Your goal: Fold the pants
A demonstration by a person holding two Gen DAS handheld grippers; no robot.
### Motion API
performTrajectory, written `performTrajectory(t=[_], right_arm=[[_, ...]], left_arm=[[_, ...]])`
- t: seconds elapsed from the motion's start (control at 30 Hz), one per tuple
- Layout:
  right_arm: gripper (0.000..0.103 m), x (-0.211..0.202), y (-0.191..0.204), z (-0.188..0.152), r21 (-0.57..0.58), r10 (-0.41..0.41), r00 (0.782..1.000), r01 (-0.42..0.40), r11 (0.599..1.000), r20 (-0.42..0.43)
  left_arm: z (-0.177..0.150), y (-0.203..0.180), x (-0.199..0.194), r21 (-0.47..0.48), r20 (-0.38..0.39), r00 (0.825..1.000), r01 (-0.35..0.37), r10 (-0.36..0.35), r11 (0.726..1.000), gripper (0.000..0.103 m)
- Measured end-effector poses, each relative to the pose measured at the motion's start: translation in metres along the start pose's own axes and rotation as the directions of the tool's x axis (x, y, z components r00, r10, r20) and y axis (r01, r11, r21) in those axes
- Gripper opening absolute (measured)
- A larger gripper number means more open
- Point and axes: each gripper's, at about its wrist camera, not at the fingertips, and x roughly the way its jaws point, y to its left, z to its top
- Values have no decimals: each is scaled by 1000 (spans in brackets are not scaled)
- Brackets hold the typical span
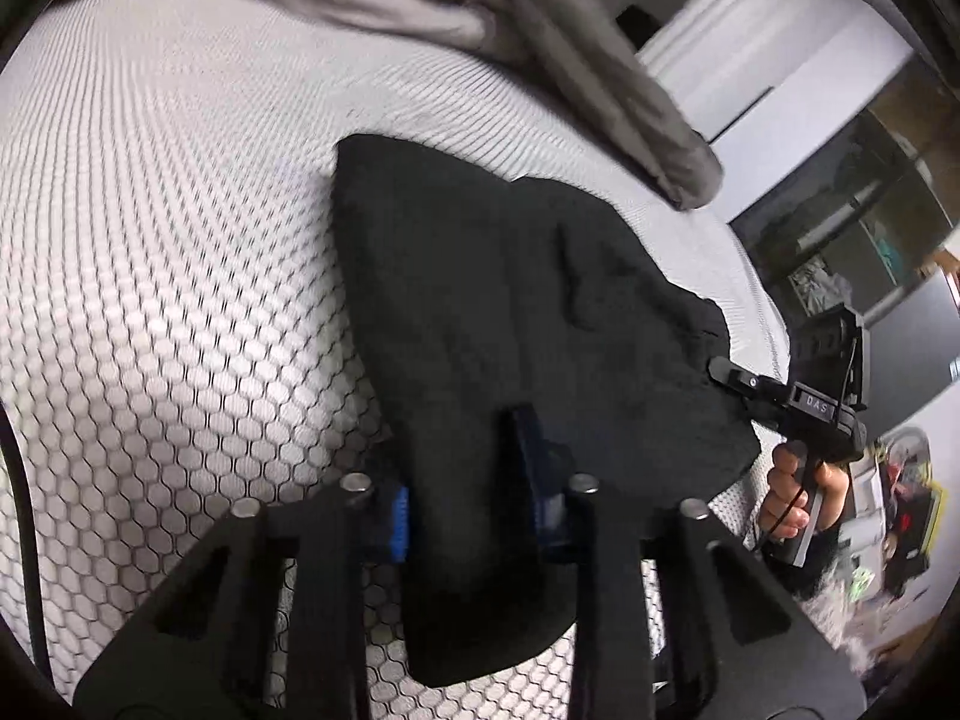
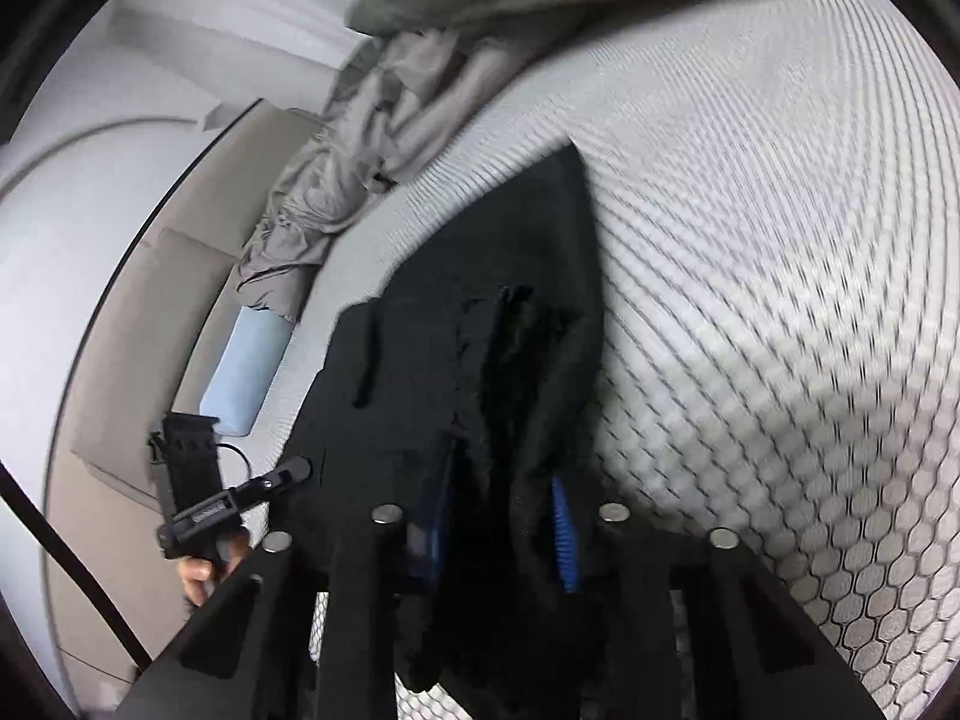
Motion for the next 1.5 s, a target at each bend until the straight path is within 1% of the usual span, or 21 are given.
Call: performTrajectory(t=[0.07, 0.1, 0.13, 0.17, 0.23, 0.37, 0.47, 0.53, 0.57, 0.7, 0.77, 0.8, 0.83, 0.87, 1.0, 1.03, 1.1, 1.17, 1.3, 1.4, 1.5], right_arm=[[25, 4, 3, 1, 4, -20, 1000, 20, 1000, -2], [27, 12, 0, 2, 24, -53, 998, 54, 998, -22], [35, 18, -8, 1, 40, -92, 994, 94, 995, -57], [36, 21, -16, -1, 64, -91, 993, 96, 993, -78], [36, 15, -18, -1, 97, -44, 997, 50, 994, -67], [39, -21, -12, -15, 64, -31, 998, 34, 997, -48], [38, -33, -15, -27, 66, -13, 998, 17, 998, -57], [38, -37, -20, -36, 80, -41, 997, 46, 996, -68], [39, -39, -23, -41, 92, -38, 996, 45, 995, -76], [38, -36, -20, -43, 69, -21, 997, 27, 997, -80], [30, -26, -18, -44, 52, -43, 995, 48, 997, -86], [20, -22, -16, -44, 39, -61, 994, 64, 997, -94], [12, -23, -13, -44, 29, -50, 995, 53, 998, -92], [9, -28, -8, -45, 8, -34, 996, 35, 999, -77], [7, -58, -2, -57, -21, -10, 999, 9, 1000, -33], [7, -63, -8, -64, -13, -27, 999, 27, 1000, -46], [8, -55, -25, -73, 32, -79, 990, 84, 996, -116], [8, -57, -31, -73, 75, -37, 993, 46, 996, -115], [14, -69, -24, -71, 52, -20, 997, 23, 998, -68], [14, -59, -21, -75, 35, -34, 994, 38, 999, -106], [19, -50, -14, -75, 22, -42, 992, 45, 999, -122]], left_arm=[[-1, 3, 7, -3, -20, 999, -30, 30, 1000, 25], [-2, 5, 13, -8, -37, 998, -47, 47, 999, 31], [-3, 7, 21, -15, -61, 996, -71, 70, 997, 38], [-4, 6, 24, -27, -62, 996, -70, 68, 997, 39], [-3, 0, 19, -21, -40, 996, -82, 81, 996, 39], [0, -18, -2, 17, 18, 988, -154, 154, 988, 39], [-4, -39, -11, 71, 68, 979, -197, 193, 978, 48], [-5, -51, -5, 92, 71, 973, -224, 218, 970, 52], [7, -44, -7, 92, 67, 972, -233, 227, 968, 52], [18, -41, 15, 54, 56, 962, -272, 269, 961, 52], [13, -30, 6, 39, 63, 957, -286, 283, 957, 52], [13, -27, 5, 34, 65, 956, -289, 286, 957, 52], [12, -24, 2, 27, 71, 956, -287, 284, 958, 52], [10, -22, -3, 23, 74, 956, -285, 282, 958, 52], [13, -22, -14, 15, 111, 955, -278, 274, 961, 52], [13, -24, -16, 18, 122, 955, -274, 270, 962, 52], [15, -31, -18, 32, 139, 958, -259, 252, 965, 52], [15, -41, -18, 42, 147, 962, -240, 232, 970, 52], [13, -76, -14, 93, 151, 974, -186, 171, 978, 52], [7, -114, 4, 162, 113, 987, -131, 114, 978, 52], [-4, -163, 36, 265, 54, 996, -78, 66, 961, 52]])
